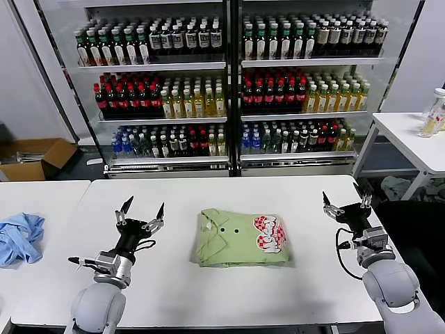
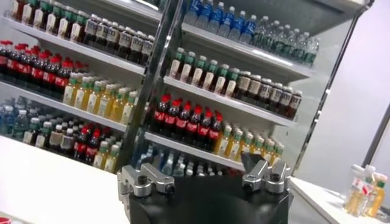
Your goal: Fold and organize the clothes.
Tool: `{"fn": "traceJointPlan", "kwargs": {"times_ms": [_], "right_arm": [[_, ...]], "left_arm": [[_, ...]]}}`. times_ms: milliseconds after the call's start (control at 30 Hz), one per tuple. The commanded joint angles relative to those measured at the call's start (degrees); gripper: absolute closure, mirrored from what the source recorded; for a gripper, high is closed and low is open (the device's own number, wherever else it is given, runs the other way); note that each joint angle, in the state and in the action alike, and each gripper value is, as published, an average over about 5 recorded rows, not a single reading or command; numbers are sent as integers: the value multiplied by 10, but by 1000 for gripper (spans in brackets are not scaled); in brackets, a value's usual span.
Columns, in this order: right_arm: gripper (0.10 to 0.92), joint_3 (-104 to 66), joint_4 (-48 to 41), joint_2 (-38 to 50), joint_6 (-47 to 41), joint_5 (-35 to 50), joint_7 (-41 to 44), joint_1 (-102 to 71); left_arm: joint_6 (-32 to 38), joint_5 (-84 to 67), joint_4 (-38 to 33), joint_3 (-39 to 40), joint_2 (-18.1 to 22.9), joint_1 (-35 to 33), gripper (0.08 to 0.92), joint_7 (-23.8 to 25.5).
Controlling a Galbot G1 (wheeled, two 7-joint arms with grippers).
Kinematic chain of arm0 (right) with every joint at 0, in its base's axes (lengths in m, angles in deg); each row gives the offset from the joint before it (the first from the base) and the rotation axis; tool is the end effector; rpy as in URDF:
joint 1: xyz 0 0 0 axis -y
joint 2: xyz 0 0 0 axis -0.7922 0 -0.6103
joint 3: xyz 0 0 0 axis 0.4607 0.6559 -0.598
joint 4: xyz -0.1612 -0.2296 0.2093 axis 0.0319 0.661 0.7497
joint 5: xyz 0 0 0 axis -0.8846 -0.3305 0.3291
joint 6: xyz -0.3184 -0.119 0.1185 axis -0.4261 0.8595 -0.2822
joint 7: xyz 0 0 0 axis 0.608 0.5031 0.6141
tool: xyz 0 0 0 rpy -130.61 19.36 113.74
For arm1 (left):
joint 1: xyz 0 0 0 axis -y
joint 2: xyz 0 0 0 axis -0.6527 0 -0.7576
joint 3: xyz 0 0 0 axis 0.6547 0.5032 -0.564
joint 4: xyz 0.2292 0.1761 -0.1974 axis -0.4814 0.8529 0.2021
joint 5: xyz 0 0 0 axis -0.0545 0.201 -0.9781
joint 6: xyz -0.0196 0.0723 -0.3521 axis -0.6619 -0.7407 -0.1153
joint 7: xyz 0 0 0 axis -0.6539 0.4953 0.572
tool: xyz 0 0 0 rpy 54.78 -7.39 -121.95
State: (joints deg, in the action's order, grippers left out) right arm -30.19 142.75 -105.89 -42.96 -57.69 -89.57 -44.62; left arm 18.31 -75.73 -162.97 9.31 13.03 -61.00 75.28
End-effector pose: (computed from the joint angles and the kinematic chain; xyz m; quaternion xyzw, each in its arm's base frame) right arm 0.3159 -0.1372 -0.2363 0.0108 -0.9828 0.1835 0.0157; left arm 0.2860 0.0649 -0.2747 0.0611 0.9930 0.0996 0.0173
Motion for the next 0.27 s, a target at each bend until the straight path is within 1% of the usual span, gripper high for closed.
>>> {"fn": "traceJointPlan", "kwargs": {"times_ms": [33,267], "right_arm": [[203,-3,-9,2,30,-39,-4,-4],[203,6,-13,4,32,-46,-14,5]], "left_arm": [[14,24,23,7,6,29,177,-5],[16,31,14,4,8,19,177,-13]]}}
